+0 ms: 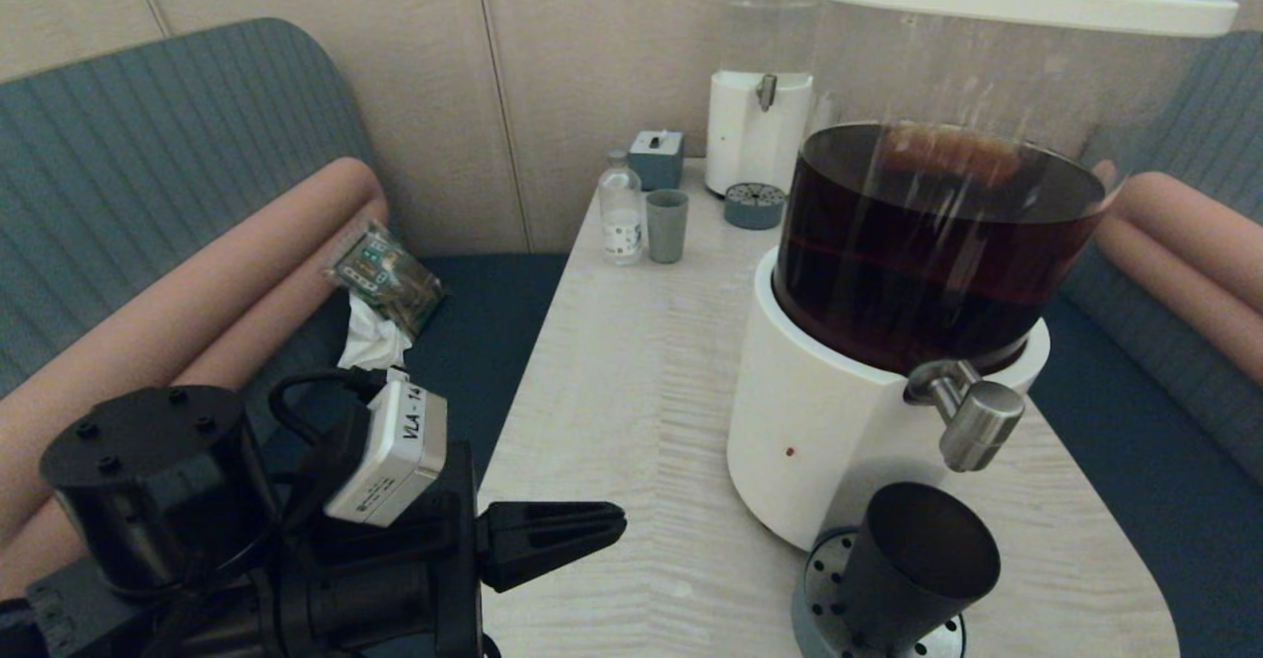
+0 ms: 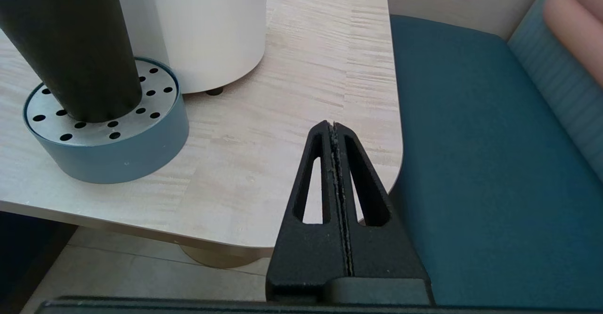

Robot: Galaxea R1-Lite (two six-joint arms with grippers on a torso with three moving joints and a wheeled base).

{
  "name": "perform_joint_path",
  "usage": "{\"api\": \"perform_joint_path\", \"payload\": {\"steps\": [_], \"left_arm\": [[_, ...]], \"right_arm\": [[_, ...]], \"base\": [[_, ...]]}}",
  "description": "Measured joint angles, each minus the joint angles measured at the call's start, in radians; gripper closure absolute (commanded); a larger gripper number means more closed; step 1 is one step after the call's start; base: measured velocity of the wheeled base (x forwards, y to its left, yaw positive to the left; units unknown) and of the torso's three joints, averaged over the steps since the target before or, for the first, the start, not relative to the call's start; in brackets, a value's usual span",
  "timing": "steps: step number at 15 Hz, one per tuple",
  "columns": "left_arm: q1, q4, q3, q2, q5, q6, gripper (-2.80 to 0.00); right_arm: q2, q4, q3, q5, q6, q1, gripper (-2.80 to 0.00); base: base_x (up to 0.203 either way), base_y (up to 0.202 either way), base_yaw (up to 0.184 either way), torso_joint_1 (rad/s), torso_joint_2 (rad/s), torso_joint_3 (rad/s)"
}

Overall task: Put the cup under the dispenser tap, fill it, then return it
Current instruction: Place the cup next to the water dispenser

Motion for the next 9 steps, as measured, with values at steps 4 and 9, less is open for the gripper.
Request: {"api": "perform_joint_path", "payload": {"steps": [4, 9], "left_arm": [[-0.016, -0.007, 0.002, 0.046, 0.000, 0.000, -2.80], [-0.066, -0.005, -0.024, 0.124, 0.001, 0.028, -2.80]], "right_arm": [[0.000, 0.000, 0.000, 0.000, 0.000, 0.000, 0.00], [0.000, 0.000, 0.000, 0.000, 0.000, 0.000, 0.00]], "base": [[0.000, 0.000, 0.000, 0.000, 0.00, 0.000], [0.000, 0.000, 0.000, 0.000, 0.00, 0.000]]}}
